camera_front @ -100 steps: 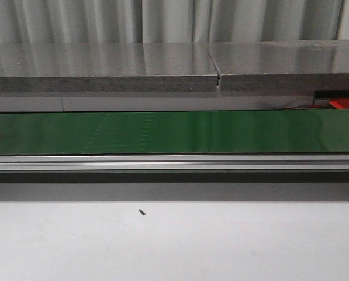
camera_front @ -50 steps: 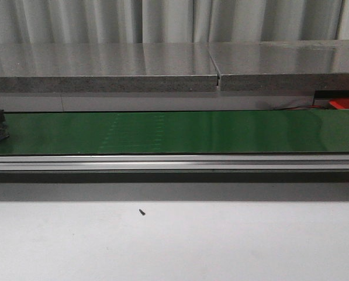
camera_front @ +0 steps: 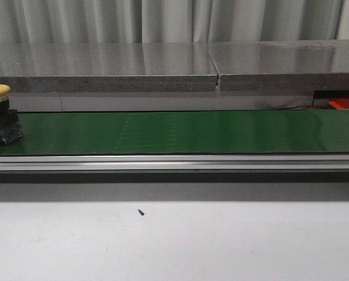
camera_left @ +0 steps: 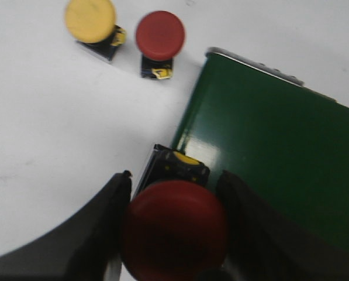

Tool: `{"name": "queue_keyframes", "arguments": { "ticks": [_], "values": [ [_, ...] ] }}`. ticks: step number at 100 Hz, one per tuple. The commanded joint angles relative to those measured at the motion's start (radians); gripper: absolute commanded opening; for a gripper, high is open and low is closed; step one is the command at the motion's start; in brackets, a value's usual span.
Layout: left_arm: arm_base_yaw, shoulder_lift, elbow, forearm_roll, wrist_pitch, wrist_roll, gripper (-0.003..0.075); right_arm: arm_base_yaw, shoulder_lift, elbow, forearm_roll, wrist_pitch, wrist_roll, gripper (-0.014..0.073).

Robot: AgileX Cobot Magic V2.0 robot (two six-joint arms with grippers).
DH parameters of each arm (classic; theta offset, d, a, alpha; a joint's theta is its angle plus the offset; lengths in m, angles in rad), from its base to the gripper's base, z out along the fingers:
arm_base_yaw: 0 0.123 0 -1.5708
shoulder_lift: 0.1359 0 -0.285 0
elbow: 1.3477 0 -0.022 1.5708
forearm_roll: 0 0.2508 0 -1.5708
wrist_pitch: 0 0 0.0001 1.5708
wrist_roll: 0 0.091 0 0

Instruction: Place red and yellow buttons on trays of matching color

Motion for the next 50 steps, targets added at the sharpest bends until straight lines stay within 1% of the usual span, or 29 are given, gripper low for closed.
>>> {"name": "queue_keyframes", "arguments": {
  "ticks": [1, 14, 34, 43, 50],
  "values": [
    [-0.041, -0.038, -0.025, -0.007, -0.017, 0.001, 0.0124, 0.004, 0.003, -0.027, 0.023, -0.064, -0.010, -0.0068],
    [-0.079, -0.013, -0.025, -0.007, -0.013, 0.001, 0.0124, 0.004, 0.003, -0.027, 0.023, -0.064, -0.010, -0.0068],
    [-0.083, 0.029, -0.025, -0.007, 0.006, 0.001, 0.0125, 0.004, 0.003, -0.027, 0.023, -0.063, -0.010, -0.0068],
    [-0.083, 0.044, -0.025, -0.007, 0.014, 0.021, 0.0148, 0.004, 0.003, -0.027, 0.023, -0.063, -0.010, -0.0068],
    [-0.083, 0.057, -0.025, -0.007, 0.024, 0.020, 0.0198, 0.004, 0.003, -0.027, 0.023, -0.063, -0.010, -0.0068]
  ]
}}
